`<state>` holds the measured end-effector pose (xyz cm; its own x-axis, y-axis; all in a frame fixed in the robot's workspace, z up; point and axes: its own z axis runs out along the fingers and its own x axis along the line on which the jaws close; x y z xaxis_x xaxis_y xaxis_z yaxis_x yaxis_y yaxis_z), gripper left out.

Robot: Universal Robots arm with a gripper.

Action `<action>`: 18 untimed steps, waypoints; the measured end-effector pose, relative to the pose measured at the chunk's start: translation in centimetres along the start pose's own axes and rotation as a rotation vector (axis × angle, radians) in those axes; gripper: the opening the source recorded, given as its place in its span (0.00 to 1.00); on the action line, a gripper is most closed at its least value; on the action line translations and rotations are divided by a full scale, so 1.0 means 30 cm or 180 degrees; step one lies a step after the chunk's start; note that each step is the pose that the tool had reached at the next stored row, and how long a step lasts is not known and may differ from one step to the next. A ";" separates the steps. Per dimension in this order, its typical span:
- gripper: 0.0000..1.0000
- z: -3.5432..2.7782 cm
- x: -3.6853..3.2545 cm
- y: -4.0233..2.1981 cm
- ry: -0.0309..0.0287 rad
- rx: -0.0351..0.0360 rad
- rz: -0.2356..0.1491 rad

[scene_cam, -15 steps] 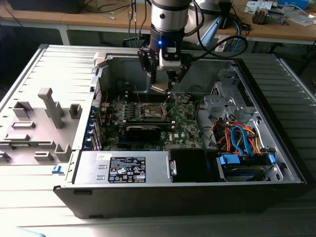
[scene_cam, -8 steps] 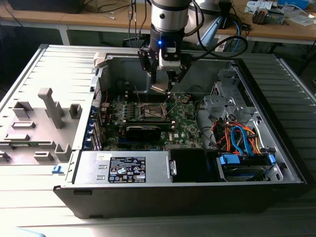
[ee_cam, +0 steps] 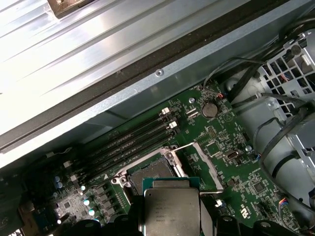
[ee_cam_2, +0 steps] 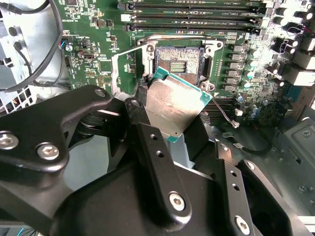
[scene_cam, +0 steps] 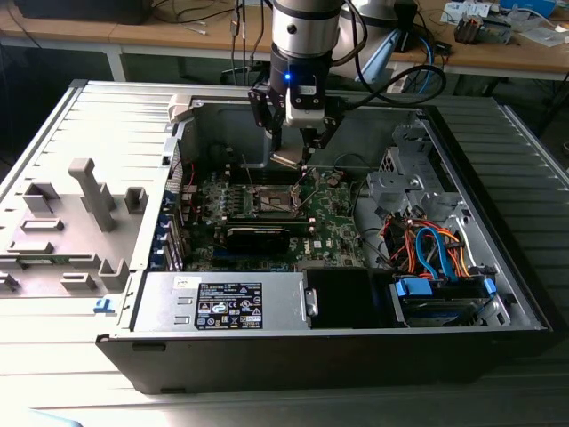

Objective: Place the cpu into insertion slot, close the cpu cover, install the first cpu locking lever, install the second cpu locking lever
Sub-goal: 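Place the cpu into insertion slot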

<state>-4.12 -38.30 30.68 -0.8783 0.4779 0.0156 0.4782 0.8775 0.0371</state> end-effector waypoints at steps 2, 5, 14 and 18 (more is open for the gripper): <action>0.55 0.000 0.000 0.000 0.0000 0.0000 0.0005; 0.55 0.000 0.000 0.000 0.0000 0.0000 0.0014; 0.55 0.001 0.000 0.000 -0.0001 -0.0001 0.0039; 0.55 0.001 0.000 0.000 -0.0002 -0.0001 0.0049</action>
<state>-4.12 -38.30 30.66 -0.8707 0.4915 0.0156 0.4917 0.8700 0.0371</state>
